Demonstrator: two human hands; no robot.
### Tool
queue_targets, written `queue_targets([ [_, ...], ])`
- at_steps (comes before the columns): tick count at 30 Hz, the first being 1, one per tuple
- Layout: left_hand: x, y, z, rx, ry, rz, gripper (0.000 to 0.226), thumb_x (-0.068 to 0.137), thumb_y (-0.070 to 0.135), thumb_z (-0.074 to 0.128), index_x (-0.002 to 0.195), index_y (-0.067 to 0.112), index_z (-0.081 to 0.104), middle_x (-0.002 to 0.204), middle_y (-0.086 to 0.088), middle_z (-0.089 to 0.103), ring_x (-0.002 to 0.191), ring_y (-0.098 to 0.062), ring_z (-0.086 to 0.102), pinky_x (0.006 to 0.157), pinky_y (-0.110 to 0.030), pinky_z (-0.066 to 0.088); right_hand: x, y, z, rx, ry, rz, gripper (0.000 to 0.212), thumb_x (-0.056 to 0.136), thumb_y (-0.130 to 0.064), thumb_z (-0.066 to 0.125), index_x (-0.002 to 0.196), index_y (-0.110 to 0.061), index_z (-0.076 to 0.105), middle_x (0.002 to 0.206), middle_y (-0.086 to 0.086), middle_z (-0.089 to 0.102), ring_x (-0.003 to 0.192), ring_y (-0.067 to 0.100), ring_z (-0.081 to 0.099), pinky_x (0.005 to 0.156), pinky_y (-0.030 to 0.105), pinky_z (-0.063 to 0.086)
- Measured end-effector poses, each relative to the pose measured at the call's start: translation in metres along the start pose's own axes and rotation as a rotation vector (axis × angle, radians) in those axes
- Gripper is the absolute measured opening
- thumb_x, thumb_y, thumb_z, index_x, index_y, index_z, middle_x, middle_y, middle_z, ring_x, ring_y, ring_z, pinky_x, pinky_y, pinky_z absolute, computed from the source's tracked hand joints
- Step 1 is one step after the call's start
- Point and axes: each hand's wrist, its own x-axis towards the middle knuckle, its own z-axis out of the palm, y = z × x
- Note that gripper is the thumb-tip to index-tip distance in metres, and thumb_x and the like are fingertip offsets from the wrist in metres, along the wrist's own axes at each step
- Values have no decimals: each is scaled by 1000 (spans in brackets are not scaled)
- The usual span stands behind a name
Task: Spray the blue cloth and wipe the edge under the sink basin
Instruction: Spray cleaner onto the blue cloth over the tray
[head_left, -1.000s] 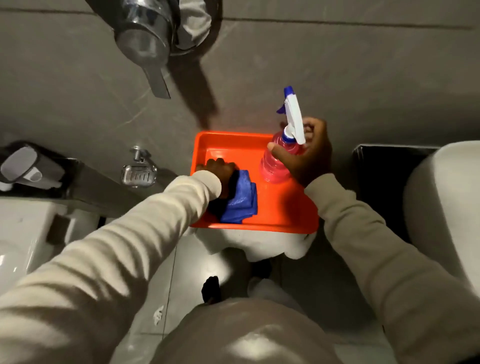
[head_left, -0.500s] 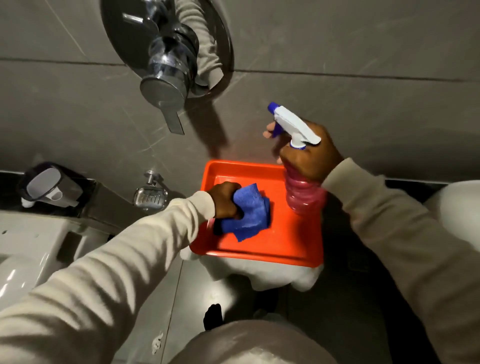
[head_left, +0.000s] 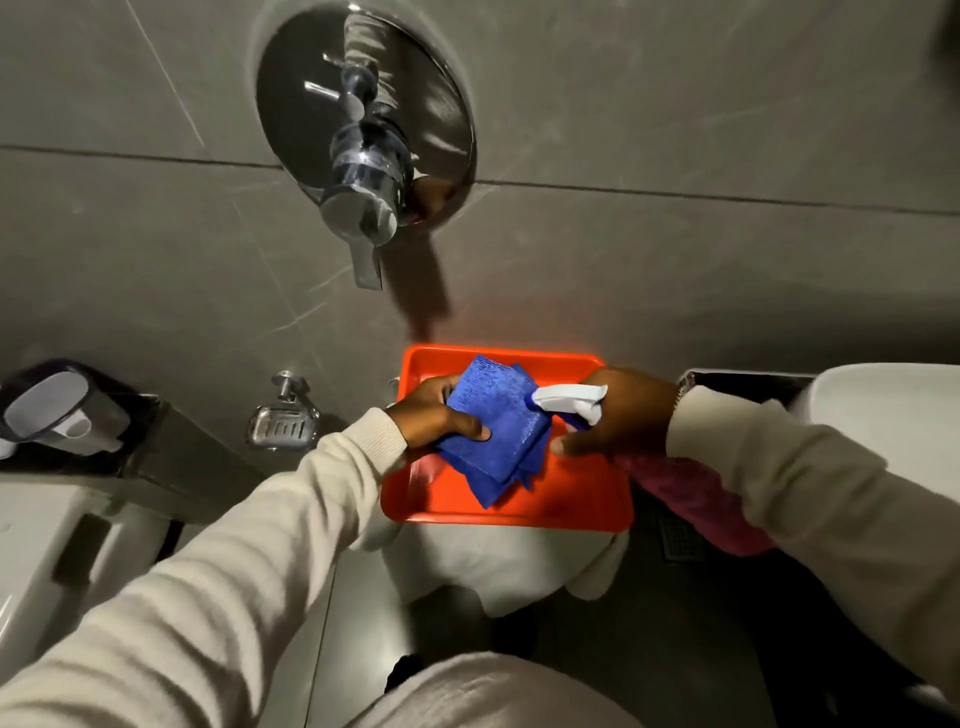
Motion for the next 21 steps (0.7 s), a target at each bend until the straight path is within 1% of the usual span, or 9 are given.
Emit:
queue_targets([
  [2,-3,0,0,11,-1,16,40,55,-9,68,87,15,61,65,10,73,60,-5,68,55,-18,55,1,-6,0,28,65,29,68,79,-46,70,139,-30,43,77,2,57,81,24,52,65,22,25],
  [3,-6,0,-1,22,2,28,41,56,-10,69,88,14,61,69,9,73,61,-5,68,57,-18,55,1,-10,0,32,80,32,67,78,-46,71,138,-32,44,68,-4,49,77,22,49,60,20,21],
  [7,-12,2,-4,52,14,58,50,58,-13,71,101,10,57,85,-4,66,64,-5,67,61,-19,56,-1,-19,-3,18,89,16,59,78,-41,72,133,-33,50,83,10,61,85,28,57,70,23,30],
  [9,-14,1,-8,73,24,62,48,67,-20,66,104,8,55,89,-7,64,66,-7,66,64,-19,56,-1,-22,-5,72,138,24,49,76,-39,75,122,-33,58,71,6,54,76,24,51,70,23,29],
  [11,-14,1,-12,88,33,61,46,70,-21,63,106,6,54,90,-8,63,73,-15,63,69,-24,54,1,-23,-7,53,131,30,60,77,-41,73,132,-35,51,74,3,50,76,19,49,67,21,27],
  [15,-14,1,-15,70,40,45,54,58,-10,73,107,4,55,96,-13,63,84,-25,59,80,-35,51,2,-21,-7,-37,114,-29,66,81,-42,69,140,-31,42,85,8,64,88,27,58,69,21,31],
  [17,-13,3,-15,65,42,42,54,54,-1,72,105,6,56,96,-13,63,82,-24,60,80,-34,51,2,-22,-9,46,136,-8,57,77,-34,74,131,-31,53,62,-5,50,72,24,51,60,19,25],
  [19,-12,4,-15,64,43,47,48,55,-2,72,99,10,58,93,-10,64,78,-19,62,78,-33,52,2,-22,-9,95,169,-26,37,75,-23,77,105,-42,65,52,-11,35,65,22,44,61,19,26],
  [21,-9,4,-17,61,44,53,45,58,-6,73,95,14,59,91,-7,65,76,-15,64,76,-33,52,2,-19,-10,99,243,-54,29,73,-15,77,96,-31,68,53,-6,50,64,24,50,64,25,31],
])
